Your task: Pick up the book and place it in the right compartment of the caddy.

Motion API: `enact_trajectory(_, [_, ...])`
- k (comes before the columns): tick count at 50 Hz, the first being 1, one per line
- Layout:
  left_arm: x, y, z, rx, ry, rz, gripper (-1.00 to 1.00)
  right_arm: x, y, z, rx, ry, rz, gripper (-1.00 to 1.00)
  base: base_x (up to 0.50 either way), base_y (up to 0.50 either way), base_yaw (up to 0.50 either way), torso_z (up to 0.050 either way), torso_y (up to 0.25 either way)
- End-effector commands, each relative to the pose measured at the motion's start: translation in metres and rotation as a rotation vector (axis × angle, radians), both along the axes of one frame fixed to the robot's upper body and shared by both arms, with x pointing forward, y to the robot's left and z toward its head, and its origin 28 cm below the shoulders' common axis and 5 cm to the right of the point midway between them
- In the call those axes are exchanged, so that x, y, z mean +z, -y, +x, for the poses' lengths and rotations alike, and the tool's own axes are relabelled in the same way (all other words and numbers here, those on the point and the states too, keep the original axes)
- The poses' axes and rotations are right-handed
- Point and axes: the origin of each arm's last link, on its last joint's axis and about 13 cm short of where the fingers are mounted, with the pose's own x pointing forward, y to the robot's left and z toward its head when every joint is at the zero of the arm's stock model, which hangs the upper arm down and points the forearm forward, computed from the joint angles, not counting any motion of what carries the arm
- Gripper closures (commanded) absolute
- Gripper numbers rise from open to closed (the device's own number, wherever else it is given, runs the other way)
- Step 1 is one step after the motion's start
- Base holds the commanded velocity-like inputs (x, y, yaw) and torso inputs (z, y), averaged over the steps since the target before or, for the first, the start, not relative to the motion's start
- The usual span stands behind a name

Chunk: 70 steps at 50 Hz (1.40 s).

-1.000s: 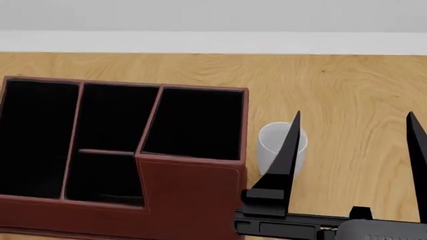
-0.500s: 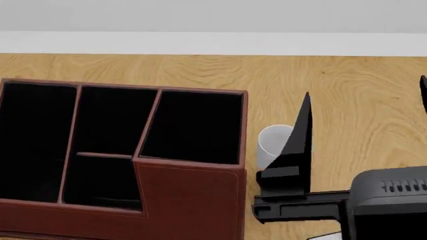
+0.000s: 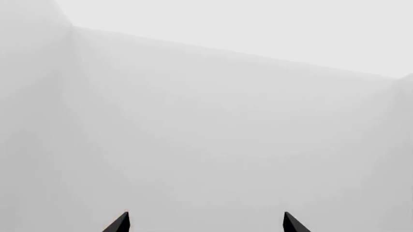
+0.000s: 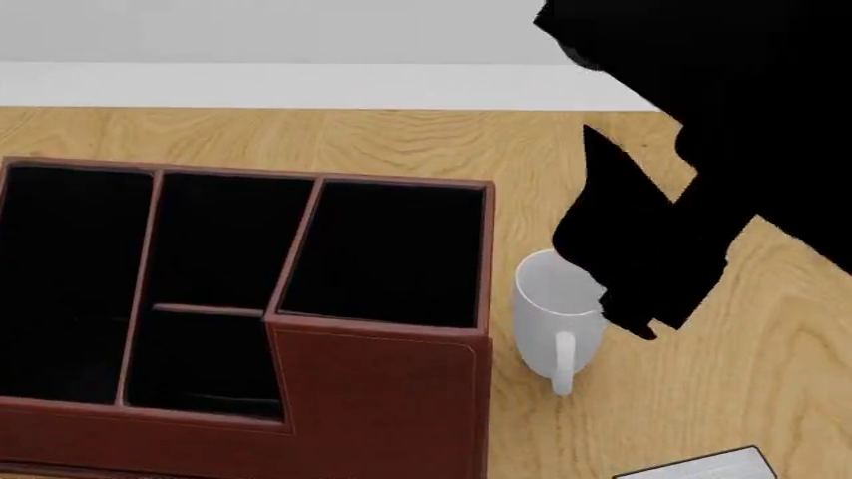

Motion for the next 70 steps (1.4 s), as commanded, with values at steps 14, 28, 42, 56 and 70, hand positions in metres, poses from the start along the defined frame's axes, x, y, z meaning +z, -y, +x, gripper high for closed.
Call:
enact_trajectory(14, [0.001,0.000,0.000,-0.007,0.011,-0.009,-1.00,0.062,0.000,0.025,-0.046,-0.619,-0.609,-1.00,0.00,0.00,0.00,0.000,0.000])
enact_trajectory(28, [-0.001,0.000,0.000,-0.001,0.006,-0.008,-1.00,0.029,-0.001,0.059,0.019,-0.662,-0.728,-1.00,0.00,0.00,0.00,0.000,0.000])
enact_trajectory(42, [-0.001,-0.001,-0.002,0.009,0.002,-0.002,-1.00,-0.010,-0.005,0.089,0.075,-0.657,-0.828,-1.00,0.00,0.00,0.00,0.000,0.000])
enact_trajectory(56, [-0.005,-0.003,0.001,0.017,-0.007,-0.007,-1.00,-0.059,-0.013,0.109,0.149,-0.670,-0.863,-1.00,0.00,0.00,0.00,0.000,0.000])
enact_trajectory(70, [-0.006,-0.004,-0.003,0.026,-0.011,-0.006,-1.00,-0.094,-0.011,0.121,0.184,-0.688,-0.917,-1.00,0.00,0.00,0.00,0.000,0.000])
